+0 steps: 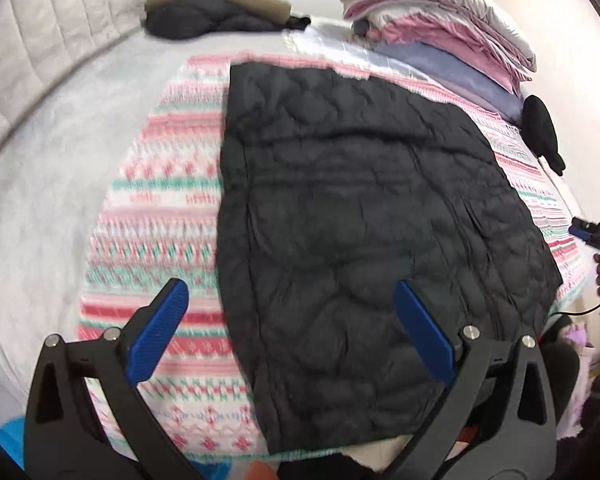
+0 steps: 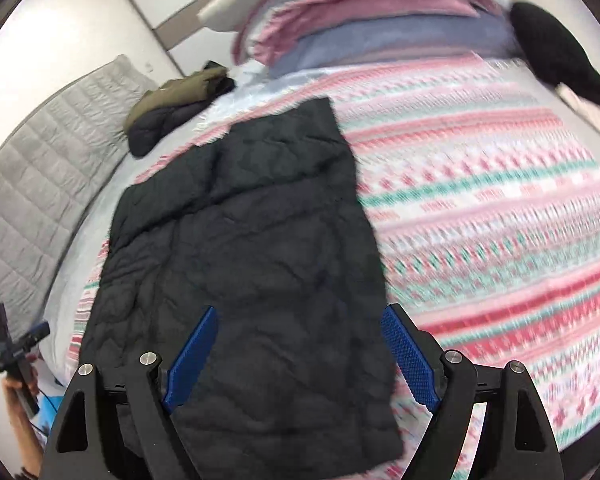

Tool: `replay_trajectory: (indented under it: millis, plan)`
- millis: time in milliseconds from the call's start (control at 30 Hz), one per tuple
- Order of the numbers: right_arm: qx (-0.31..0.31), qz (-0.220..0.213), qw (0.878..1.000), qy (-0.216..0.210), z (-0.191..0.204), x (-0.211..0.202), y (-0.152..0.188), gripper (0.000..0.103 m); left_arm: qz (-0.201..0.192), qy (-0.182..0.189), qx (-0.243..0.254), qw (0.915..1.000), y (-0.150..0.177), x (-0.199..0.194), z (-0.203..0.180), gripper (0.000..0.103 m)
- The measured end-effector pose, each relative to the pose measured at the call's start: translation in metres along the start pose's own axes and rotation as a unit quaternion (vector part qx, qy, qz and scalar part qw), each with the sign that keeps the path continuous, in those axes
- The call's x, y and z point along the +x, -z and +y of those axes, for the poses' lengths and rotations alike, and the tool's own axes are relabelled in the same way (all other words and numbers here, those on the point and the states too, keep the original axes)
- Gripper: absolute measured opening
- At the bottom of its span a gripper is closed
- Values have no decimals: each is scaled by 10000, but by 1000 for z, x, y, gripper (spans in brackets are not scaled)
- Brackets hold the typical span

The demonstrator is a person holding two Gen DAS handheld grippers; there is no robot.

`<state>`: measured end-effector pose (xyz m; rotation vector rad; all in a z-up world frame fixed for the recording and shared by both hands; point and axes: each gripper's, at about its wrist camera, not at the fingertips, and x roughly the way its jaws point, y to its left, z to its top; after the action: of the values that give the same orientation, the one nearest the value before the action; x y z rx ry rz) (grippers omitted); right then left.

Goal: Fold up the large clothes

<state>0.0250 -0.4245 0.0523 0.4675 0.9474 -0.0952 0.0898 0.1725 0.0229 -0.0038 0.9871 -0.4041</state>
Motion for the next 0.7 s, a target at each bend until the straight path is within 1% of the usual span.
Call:
replay_trajectory:
  millis: [67,133,167,233,333,400,433,533,600,667,700]
  plan:
    - [165,152,9997,18,-14,5,10,85,195,150,-171,9996,12,12,9,102]
    - [404,386,9984,-62,-28,14,23,85,410,453,-410,9973,26,29,18,102]
    - [469,468,9978,-99,-32,19,27,85,467,521,-478,9964,32,34,20,102]
    - [519,530,9972,-60,-40,27,35,85,650,518,-585,9948,43,51,26,102]
    - [525,645,9963,199,-51,38,45,85,863,478,-628,9931,59,69,29,102]
    - [560,783,9951,213,-57,48,51,85,702,445,-470,9954,66,69,25,102]
    - [520,785,9953,207,-58,50,54,86,657,420,-425,9960,67,67,23,102]
    - [311,675,9970,216,-55,52,60,88,567,443,-546,9959,71,66,23,102]
    - [211,626,9977,139,-53,54,64,96,590,453,-538,9958,72,67,22,102]
    - [10,615,9981,37,-47,59,68,103,680,370,-293,9966,73,68,17,102]
    - [-191,648,9976,150,-42,61,69,103,732,313,-181,9967,71,70,19,102]
